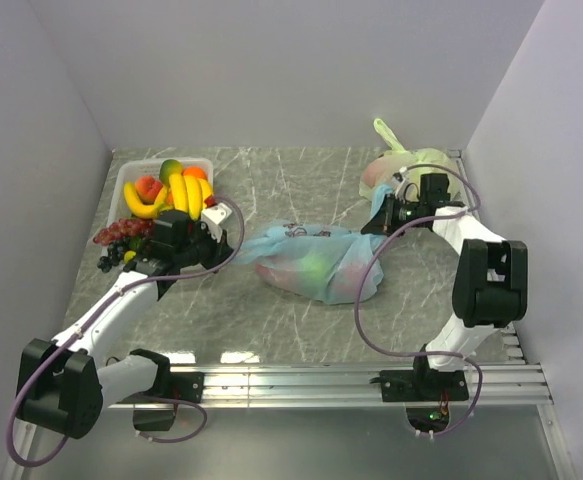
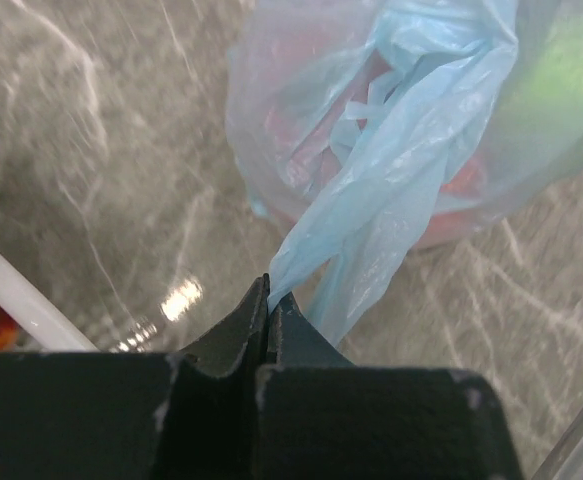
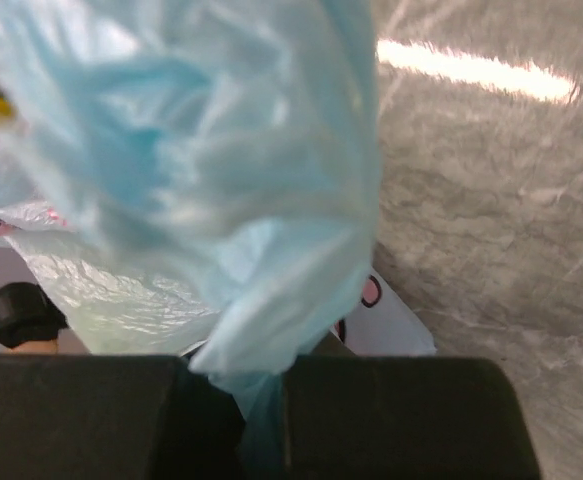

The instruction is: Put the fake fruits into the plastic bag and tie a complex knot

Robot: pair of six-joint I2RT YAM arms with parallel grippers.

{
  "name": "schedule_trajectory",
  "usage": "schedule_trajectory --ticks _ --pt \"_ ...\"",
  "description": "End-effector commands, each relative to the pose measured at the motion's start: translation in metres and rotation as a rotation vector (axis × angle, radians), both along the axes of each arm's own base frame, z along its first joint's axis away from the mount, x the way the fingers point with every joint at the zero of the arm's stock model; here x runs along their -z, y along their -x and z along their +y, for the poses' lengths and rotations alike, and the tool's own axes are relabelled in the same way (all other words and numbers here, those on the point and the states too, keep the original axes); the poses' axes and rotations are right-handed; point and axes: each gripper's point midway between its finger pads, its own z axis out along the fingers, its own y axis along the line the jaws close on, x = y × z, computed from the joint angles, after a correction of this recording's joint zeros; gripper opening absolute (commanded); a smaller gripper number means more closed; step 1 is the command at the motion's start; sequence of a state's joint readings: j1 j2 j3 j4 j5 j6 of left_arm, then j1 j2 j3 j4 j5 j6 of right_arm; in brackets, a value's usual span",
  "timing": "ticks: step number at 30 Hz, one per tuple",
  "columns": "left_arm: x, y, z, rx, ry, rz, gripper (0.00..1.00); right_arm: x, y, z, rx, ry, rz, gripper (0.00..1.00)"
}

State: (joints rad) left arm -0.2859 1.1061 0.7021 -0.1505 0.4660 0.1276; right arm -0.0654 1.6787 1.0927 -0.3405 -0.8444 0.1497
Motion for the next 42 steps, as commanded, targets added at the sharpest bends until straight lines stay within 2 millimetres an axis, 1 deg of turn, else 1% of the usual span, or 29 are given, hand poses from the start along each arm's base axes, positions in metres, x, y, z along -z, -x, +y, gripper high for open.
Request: schedule_trajectory --ticks 1,5,7,10,11,12,13,14,15,16,17,19,20,21,22,24,25,26,27,28,30,31,33,34,37,38,40,41,42 --pt "0.018 0.0 0.023 -0.035 -0.111 -0.028 0.0 0.032 -0.023 -0.043 0.079 0.208 -0.066 0.0" --pt "0.018 0.0 0.024 -0.037 -0.121 -0.011 0.0 0.038 -0.03 -0.044 0.071 0.211 -0.053 0.0" --pt "0.01 -0.001 0.022 -0.022 -0.118 -0.026 0.0 0.028 -0.036 -0.044 0.074 0.2 -0.054 0.0" --pt "-0.034 -0.006 0.011 0.021 -0.06 -0.096 0.0 -0.003 -0.034 -0.031 0.015 0.134 -0.102 0.0" --pt "-0.065 -0.008 0.001 0.054 -0.008 -0.145 0.0 -0.022 -0.033 -0.029 0.011 0.124 -0.148 0.0" --pt "-0.077 -0.007 -0.004 0.072 0.018 -0.144 0.0 -0.033 -0.032 -0.026 -0.002 0.11 -0.176 0.0" --pt "-0.089 -0.005 -0.01 0.087 0.055 -0.136 0.0 -0.044 -0.028 -0.023 -0.02 0.096 -0.199 0.08" --pt "-0.111 -0.007 -0.017 0.106 0.09 -0.154 0.0 -0.06 -0.025 -0.022 -0.024 0.097 -0.241 0.13" --pt "-0.118 -0.005 -0.022 0.121 0.109 -0.141 0.0 -0.068 -0.023 -0.022 -0.024 0.101 -0.262 0.17" --pt "-0.123 -0.003 -0.028 0.134 0.13 -0.129 0.0 -0.076 -0.022 -0.024 -0.017 0.111 -0.272 0.3" --pt "-0.131 -0.004 -0.032 0.145 0.142 -0.134 0.0 -0.09 -0.018 -0.026 -0.029 0.139 -0.327 0.36" --pt "-0.136 -0.001 -0.041 0.162 0.157 -0.131 0.0 -0.108 -0.015 -0.031 -0.02 0.175 -0.386 0.51" --pt "-0.139 -0.001 -0.044 0.167 0.16 -0.132 0.0 -0.128 -0.011 -0.035 -0.006 0.198 -0.448 0.56" --pt "-0.138 0.001 -0.046 0.17 0.161 -0.127 0.0 -0.139 -0.009 -0.04 0.003 0.218 -0.492 0.57" --pt "-0.139 0.003 -0.05 0.179 0.164 -0.124 0.0 -0.152 -0.009 -0.043 0.016 0.238 -0.545 0.67" --pt "-0.139 0.004 -0.052 0.182 0.167 -0.121 0.0 -0.185 0.0 -0.046 0.032 0.289 -0.672 0.73" --pt "-0.14 0.005 -0.054 0.189 0.169 -0.119 0.0 -0.199 0.001 -0.046 0.032 0.3 -0.743 0.81" --pt "-0.141 0.006 -0.054 0.191 0.17 -0.123 0.0 -0.221 0.012 -0.039 0.008 0.289 -0.829 0.84" --pt "-0.142 0.007 -0.056 0.195 0.173 -0.126 0.0 -0.232 0.017 -0.034 -0.004 0.279 -0.878 0.87" --pt "-0.143 0.008 -0.056 0.199 0.175 -0.129 0.0 -0.246 0.02 -0.016 -0.048 0.258 -0.955 0.89" --pt "-0.14 0.009 -0.057 0.21 0.167 -0.122 0.0 -0.258 0.026 0.006 -0.118 0.262 -1.033 0.9" --pt "-0.137 0.009 -0.058 0.213 0.16 -0.117 0.0 -0.264 0.036 0.039 -0.208 0.227 -1.083 0.9" --pt "-0.126 0.01 -0.058 0.222 0.135 -0.094 0.0 -0.26 0.037 0.068 -0.29 0.2 -1.121 0.91" --pt "-0.119 0.009 -0.058 0.228 0.123 -0.08 0.0 -0.257 0.039 0.095 -0.356 0.162 -1.147 0.92" --pt "-0.109 0.012 -0.059 0.243 0.114 -0.056 0.0 -0.247 0.036 0.134 -0.478 0.147 -1.224 0.93" --pt "-0.108 0.013 -0.06 0.25 0.118 -0.052 0.0 -0.242 0.041 0.15 -0.527 0.144 -1.257 0.93" --pt "-0.11 0.014 -0.062 0.26 0.124 -0.054 0.0 -0.239 0.037 0.171 -0.572 0.123 -1.331 0.96" --pt "-0.111 0.014 -0.062 0.262 0.126 -0.054 0.0 -0.237 0.043 0.185 -0.619 0.114 -1.369 0.96" --pt "-0.112 0.015 -0.063 0.267 0.127 -0.056 0.0 -0.234 0.044 0.193 -0.644 0.107 -1.389 0.97"
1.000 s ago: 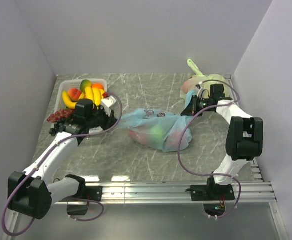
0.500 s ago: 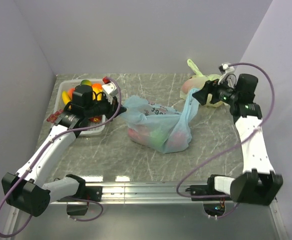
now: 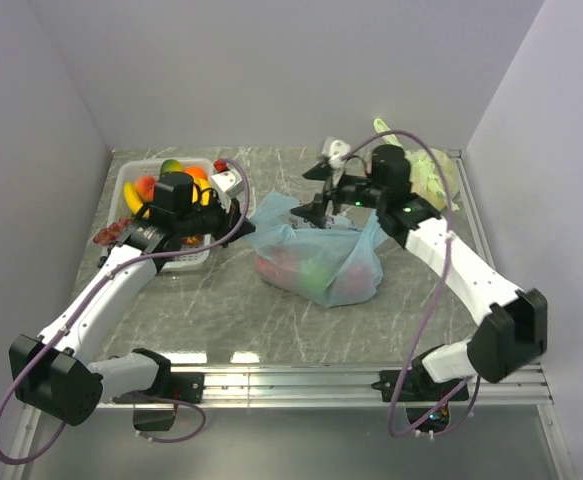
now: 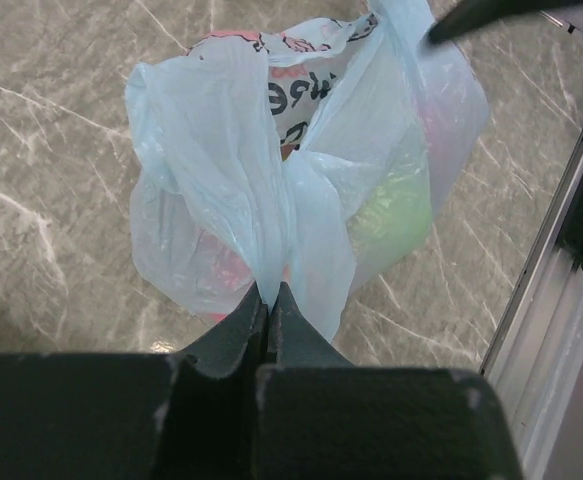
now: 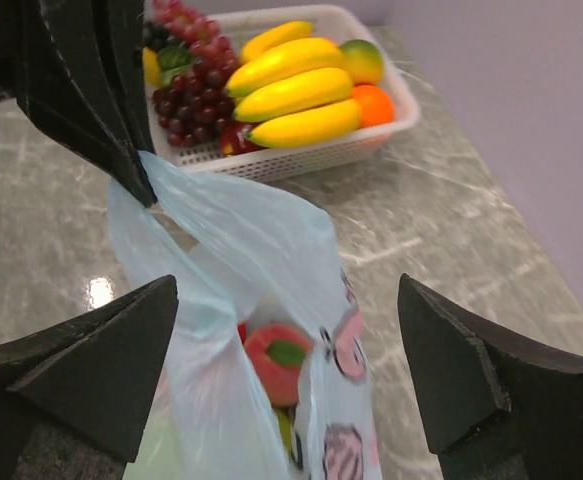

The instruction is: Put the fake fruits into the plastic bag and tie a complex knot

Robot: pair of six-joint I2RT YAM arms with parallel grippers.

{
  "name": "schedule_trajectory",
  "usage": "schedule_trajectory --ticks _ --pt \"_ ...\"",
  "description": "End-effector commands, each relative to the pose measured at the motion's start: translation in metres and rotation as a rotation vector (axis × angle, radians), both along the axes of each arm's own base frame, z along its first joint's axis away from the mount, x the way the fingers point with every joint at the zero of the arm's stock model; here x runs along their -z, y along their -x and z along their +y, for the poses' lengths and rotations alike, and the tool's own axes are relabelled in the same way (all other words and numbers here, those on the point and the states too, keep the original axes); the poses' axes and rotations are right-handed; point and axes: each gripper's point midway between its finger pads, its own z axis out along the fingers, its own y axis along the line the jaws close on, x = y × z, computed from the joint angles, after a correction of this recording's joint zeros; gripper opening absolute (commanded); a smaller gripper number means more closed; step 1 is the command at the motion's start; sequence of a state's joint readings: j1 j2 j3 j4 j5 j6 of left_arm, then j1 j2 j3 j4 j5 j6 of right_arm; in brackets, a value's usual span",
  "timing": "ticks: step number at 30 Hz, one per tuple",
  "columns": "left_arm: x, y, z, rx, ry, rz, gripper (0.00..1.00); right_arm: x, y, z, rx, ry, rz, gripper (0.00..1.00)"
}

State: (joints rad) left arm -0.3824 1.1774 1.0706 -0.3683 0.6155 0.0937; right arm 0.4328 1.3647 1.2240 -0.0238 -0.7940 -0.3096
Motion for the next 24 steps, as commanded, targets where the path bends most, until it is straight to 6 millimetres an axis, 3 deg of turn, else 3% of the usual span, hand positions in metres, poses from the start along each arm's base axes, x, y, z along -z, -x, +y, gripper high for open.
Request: schedule_trajectory --ticks 1,6,10,15,24 --pt "-0.009 0.006 -0.007 0.055 0.016 -0.03 0.0 -0.024 0.001 0.034 -0.12 -0.024 -0.26 0.98" --pt "-0.008 0.006 -0.009 0.065 0.011 -0.019 0.0 -0.009 0.026 0.072 -0.285 0.013 -0.375 0.98" --pt "-0.01 0.008 -0.009 0.074 0.011 -0.025 0.0 0.011 0.033 0.09 -0.367 0.043 -0.376 0.98" --pt "-0.016 0.009 -0.009 0.082 0.01 -0.037 0.0 0.046 0.035 0.094 -0.45 0.128 -0.304 0.98" --pt "-0.054 0.006 -0.014 0.085 0.063 -0.084 0.0 0.097 0.024 0.094 -0.435 0.216 -0.208 0.98"
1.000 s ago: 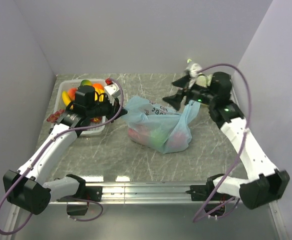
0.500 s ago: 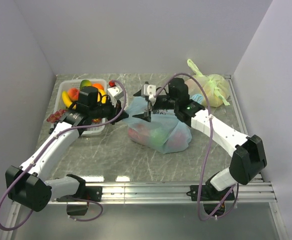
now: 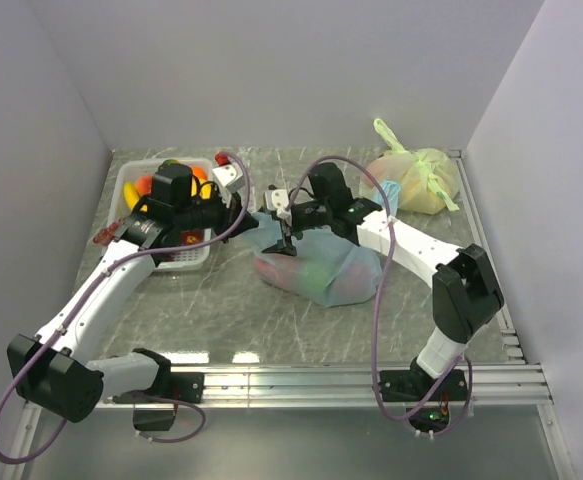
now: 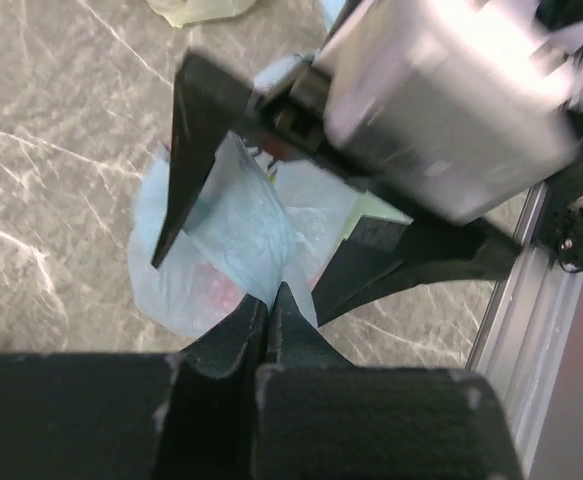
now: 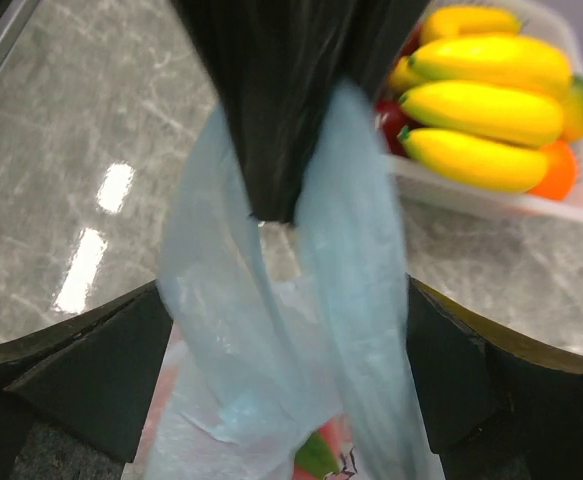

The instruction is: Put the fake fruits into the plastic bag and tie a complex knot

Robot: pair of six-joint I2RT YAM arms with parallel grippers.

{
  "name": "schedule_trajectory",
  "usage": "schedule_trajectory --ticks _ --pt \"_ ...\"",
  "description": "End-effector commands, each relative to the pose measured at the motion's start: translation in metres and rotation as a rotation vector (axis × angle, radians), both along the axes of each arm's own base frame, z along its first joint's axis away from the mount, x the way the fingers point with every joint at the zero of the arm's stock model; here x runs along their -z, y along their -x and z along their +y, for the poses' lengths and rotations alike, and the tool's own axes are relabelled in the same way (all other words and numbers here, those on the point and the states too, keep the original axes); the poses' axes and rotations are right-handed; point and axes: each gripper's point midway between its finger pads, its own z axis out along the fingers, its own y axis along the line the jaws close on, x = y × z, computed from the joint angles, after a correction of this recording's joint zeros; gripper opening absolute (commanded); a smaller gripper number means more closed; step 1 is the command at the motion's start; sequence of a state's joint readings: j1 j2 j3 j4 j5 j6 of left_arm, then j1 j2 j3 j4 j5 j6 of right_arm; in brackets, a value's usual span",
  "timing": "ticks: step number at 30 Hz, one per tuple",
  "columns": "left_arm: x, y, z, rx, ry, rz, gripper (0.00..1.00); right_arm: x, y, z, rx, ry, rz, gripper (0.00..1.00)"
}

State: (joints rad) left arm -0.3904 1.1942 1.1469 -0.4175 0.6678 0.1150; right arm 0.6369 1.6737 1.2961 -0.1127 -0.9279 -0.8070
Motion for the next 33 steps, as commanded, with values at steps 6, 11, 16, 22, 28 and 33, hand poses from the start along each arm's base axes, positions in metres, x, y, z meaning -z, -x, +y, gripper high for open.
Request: schedule_trajectory --ticks 6,11,16,22,28,33 --pt "-0.06 -0.01 -0.003 -0.03 0.115 -0.073 0.0 0.016 -0.011 0.0 0.077 0.004 0.049 0.91" --pt "-0.069 -0.014 0.001 -0.069 0.154 -0.079 0.0 0.03 -0.019 0.006 0.156 0.006 0.22 0.71" --pt "-0.065 -0.024 0.009 -0.151 0.144 -0.092 0.0 0.048 -0.015 0.009 0.194 -0.013 0.343 0.57" --pt "-0.053 -0.033 0.018 -0.248 0.16 -0.067 0.04 0.061 -0.021 0.009 0.242 -0.02 0.491 0.27" --pt "-0.032 -0.015 0.038 -0.199 0.203 0.025 0.8 0.039 -0.021 0.008 0.238 -0.067 0.536 0.03" --pt "-0.008 -0.001 0.053 -0.161 0.187 0.039 0.91 0.026 -0.012 0.009 0.199 -0.078 0.566 0.02"
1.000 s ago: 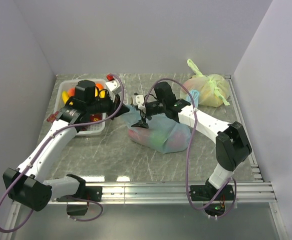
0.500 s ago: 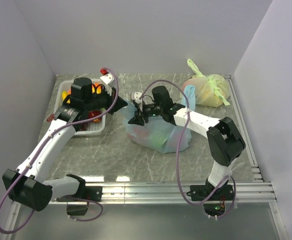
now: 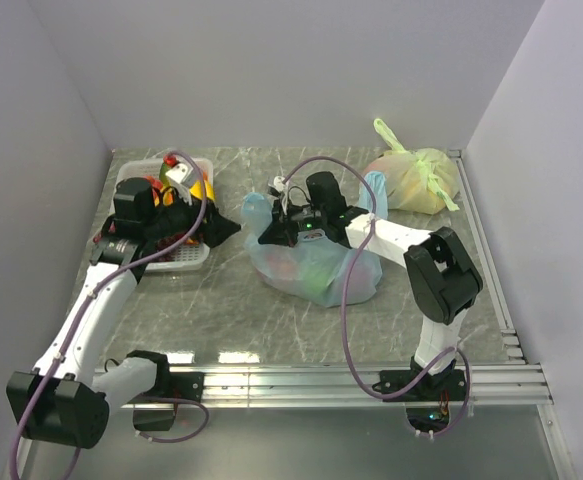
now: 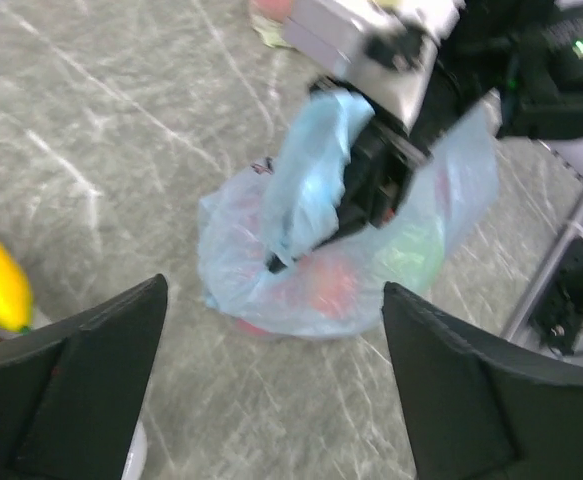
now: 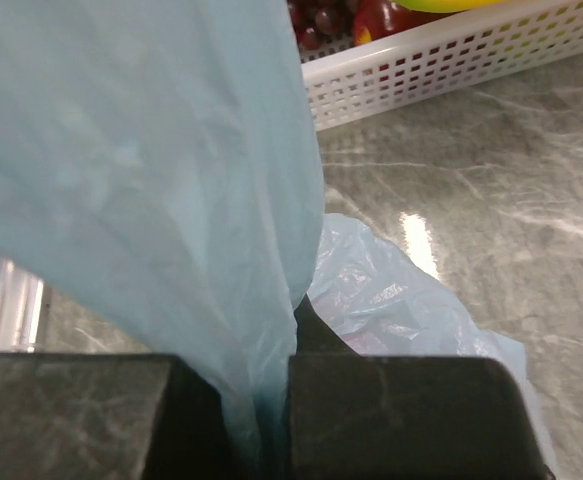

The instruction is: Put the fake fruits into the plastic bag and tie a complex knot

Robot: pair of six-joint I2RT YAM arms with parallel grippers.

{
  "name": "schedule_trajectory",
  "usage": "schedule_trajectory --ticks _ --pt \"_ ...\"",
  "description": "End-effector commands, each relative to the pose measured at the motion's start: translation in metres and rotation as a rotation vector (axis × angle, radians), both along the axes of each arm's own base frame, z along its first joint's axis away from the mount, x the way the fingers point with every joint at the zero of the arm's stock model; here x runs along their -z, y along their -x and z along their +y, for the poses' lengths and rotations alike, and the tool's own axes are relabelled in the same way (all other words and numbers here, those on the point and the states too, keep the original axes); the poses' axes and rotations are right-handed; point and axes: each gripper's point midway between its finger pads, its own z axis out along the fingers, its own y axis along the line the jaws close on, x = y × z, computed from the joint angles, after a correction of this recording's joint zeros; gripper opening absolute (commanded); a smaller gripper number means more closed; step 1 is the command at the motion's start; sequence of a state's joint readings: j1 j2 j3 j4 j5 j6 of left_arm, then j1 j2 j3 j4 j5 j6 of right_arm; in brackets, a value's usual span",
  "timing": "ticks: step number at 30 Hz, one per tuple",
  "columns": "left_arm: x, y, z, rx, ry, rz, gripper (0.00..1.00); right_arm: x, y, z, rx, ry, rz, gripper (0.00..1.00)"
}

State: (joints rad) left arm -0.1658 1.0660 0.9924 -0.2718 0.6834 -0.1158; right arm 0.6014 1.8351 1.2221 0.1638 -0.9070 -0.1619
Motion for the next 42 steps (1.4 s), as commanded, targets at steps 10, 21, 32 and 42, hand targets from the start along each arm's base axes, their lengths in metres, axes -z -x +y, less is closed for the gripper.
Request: schedule_trajectory --ticks 10,21,32,42 --pt "0.017 -0.013 -0.04 0.226 0.065 -0.104 0.96 -0.043 0.014 0.002 -0.057 -0.083 0.002 0.02" --pt "0.023 -0.019 -0.082 0.326 0.159 -0.1 0.33 -0.038 0.015 -0.002 -0.02 -0.037 0.015 0.15" --pt "0.053 -0.002 -0.073 0.323 0.085 -0.032 0.0 -0.085 -0.02 -0.053 0.148 0.043 -0.102 0.77" --pt "0.066 -0.006 -0.071 0.305 0.071 0.007 0.0 -0.184 0.006 -0.15 0.445 -0.093 -0.074 0.82"
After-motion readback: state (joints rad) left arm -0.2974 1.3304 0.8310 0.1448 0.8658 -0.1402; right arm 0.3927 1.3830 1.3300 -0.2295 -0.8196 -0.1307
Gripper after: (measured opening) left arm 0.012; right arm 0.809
